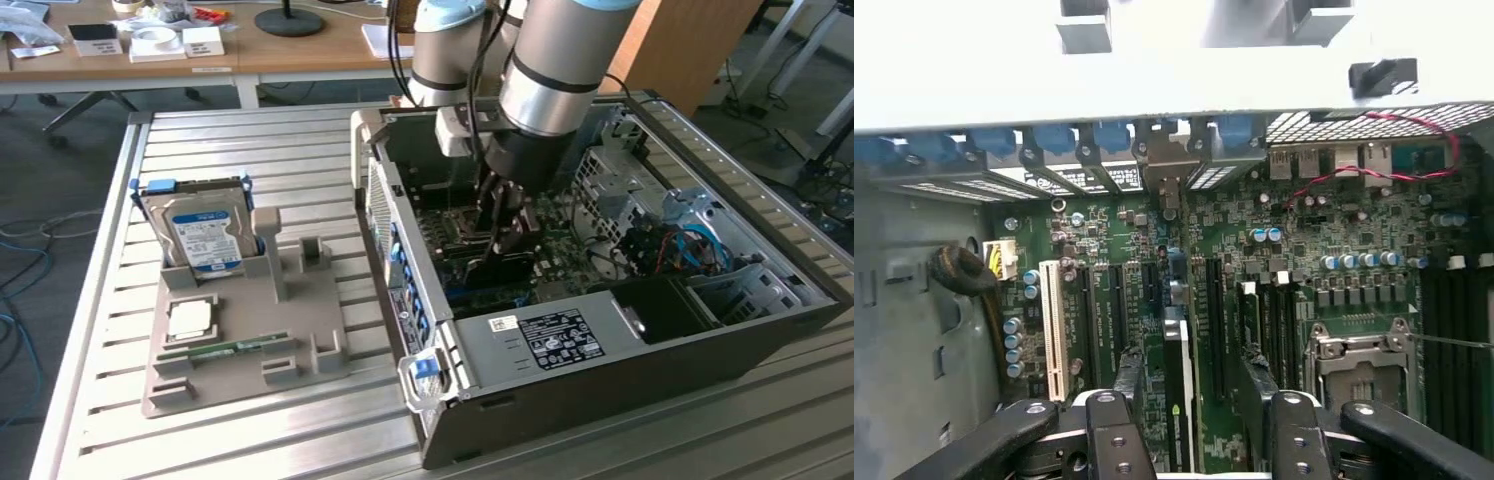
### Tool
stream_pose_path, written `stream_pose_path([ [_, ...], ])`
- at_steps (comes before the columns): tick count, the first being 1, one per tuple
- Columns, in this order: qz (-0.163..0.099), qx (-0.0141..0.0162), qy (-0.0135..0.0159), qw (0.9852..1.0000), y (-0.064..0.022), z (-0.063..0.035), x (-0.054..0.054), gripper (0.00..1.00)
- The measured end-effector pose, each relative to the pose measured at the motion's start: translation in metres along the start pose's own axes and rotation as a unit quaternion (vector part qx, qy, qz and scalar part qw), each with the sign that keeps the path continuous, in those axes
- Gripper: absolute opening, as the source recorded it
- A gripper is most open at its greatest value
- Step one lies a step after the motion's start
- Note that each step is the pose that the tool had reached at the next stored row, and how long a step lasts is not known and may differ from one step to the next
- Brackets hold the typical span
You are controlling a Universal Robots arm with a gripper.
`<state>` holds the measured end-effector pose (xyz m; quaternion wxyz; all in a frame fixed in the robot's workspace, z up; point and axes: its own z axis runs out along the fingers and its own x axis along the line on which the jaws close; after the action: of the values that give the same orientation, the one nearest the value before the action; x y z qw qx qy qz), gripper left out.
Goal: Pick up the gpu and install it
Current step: 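Insert the gpu into the slot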
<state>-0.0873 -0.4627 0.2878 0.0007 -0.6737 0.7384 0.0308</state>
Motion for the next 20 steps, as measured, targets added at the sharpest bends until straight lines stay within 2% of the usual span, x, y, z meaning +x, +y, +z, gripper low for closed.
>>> stream_pose_path([
  [7,0.000,0.0000,0.0004,1.0000,0.0006,-0.0113,-0.0007,0.52],
  [20,0.000,0.0000,0.0005,1.0000,0.0007,-0.0114,-0.0016,0.52],
])
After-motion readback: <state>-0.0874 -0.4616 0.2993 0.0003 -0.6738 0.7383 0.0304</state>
